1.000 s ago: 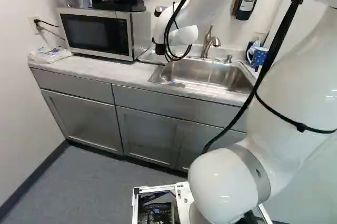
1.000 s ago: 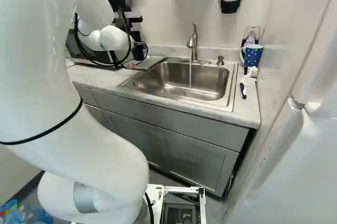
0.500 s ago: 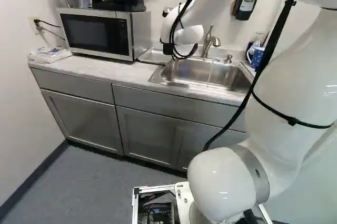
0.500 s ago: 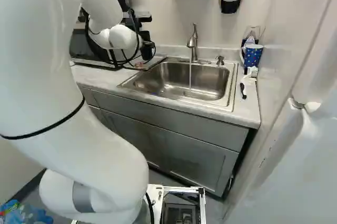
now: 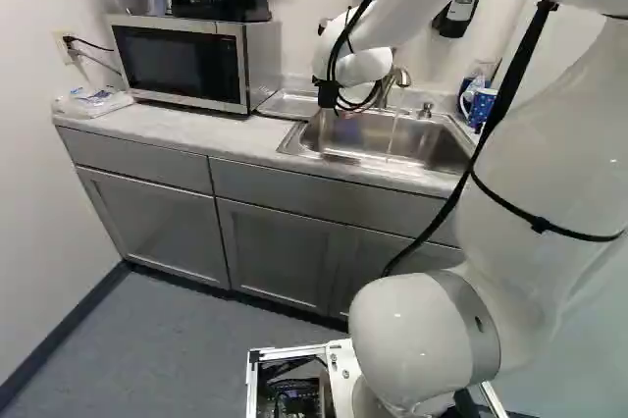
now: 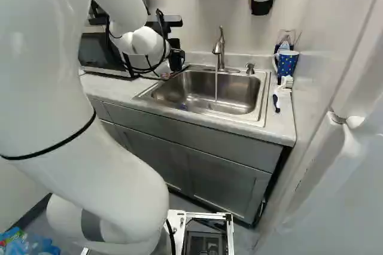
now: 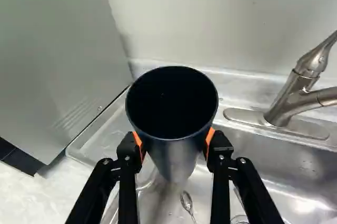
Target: Rinse the cup and place it in the tray
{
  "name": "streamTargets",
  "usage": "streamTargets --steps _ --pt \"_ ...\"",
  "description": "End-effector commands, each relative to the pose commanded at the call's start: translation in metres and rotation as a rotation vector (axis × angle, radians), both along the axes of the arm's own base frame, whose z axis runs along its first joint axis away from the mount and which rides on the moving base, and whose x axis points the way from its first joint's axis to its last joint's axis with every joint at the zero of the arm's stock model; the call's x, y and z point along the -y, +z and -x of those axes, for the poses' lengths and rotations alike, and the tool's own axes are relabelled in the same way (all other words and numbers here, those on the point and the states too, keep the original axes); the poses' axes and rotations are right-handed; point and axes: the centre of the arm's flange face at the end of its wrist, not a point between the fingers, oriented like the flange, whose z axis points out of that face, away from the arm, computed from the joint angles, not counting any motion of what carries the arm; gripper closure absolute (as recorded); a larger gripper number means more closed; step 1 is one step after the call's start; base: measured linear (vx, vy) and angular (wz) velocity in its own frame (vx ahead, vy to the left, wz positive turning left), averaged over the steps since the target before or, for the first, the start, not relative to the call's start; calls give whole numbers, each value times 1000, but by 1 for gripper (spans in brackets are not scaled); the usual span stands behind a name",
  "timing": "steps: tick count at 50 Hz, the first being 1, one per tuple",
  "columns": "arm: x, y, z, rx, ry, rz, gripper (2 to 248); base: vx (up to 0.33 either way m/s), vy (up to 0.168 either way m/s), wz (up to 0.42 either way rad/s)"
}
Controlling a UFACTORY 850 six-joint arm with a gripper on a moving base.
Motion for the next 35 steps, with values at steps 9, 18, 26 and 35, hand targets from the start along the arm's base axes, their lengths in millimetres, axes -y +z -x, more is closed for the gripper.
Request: streamTargets --steps 9,18,26,35 --pt "14 -2 4 -23 -30 -6 126 0 0 0" --pt "27 -4 8 -46 -60 -12 126 0 0 0" --pt "39 -6 13 -75 -87 -19 126 0 0 0" --pt "53 -9 18 -111 -117 -27 126 0 0 0"
